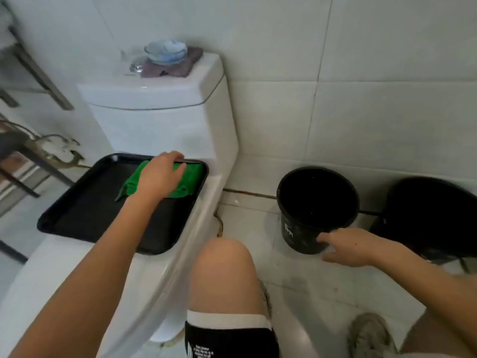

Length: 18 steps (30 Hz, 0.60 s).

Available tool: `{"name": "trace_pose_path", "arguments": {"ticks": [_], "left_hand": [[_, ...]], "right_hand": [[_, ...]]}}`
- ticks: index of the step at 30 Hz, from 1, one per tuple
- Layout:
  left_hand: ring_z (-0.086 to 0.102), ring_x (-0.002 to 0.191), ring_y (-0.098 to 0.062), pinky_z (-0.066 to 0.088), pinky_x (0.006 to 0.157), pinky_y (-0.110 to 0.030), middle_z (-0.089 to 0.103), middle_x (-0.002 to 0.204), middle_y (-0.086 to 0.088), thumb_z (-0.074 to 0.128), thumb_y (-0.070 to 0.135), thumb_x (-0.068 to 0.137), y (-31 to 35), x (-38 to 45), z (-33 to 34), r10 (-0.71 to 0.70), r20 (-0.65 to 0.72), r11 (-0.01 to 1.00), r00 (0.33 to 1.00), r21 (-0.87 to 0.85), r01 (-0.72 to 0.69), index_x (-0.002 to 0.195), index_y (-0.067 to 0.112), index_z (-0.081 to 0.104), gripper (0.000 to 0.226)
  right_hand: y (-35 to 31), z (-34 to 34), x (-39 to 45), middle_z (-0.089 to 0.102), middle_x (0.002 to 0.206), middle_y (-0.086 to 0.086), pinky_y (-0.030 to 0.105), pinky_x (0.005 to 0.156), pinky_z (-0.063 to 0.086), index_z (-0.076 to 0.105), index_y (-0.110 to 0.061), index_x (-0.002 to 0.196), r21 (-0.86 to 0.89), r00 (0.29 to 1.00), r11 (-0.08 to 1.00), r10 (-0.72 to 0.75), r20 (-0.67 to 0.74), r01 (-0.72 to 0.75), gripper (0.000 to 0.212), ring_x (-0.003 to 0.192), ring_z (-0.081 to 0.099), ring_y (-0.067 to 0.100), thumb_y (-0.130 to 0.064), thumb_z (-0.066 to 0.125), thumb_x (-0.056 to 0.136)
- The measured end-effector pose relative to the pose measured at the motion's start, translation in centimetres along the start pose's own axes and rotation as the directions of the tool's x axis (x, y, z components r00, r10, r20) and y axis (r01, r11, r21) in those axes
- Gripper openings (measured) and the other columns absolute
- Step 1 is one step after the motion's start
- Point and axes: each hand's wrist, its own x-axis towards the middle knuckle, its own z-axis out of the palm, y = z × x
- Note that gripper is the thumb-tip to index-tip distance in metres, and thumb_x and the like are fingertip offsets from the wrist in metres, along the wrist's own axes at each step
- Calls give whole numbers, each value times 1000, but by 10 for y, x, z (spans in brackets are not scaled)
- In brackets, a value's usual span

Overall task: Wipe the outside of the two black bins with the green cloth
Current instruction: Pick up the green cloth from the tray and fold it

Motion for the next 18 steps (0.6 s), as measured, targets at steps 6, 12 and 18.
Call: {"name": "trace_pose_path", "arguments": {"ticks": [6,12,18], "left_hand": [[47,132,-29,33,110,-35,49,146,-12,73,25,85,-38,21,-4,-55,359,993,932,118,13,142,16,48,63],[39,134,-31,34,110,-39,42,147,-12,73,44,82,-46,46,-2,-55,470,967,881,244,-70,148,19,38,78],[44,125,-34,38,105,-39,48,138,-13,75,43,81,-42,59,-1,-53,477,962,877,261,-84,134,13,55,64]], "right_hand": [[-10,10,7,57,130,-1,30,94,47,39,-27,141,-30,999,1000,-8,34,9,52,113,57,17,-50,48,95],[-19,9,16,58,125,1,34,94,48,41,-25,139,-52,999,997,-55,3,55,52,111,57,19,-52,47,96],[-27,6,18,58,122,1,32,92,48,42,-23,138,-46,996,995,-83,-8,83,50,108,57,18,-52,47,96]]}}
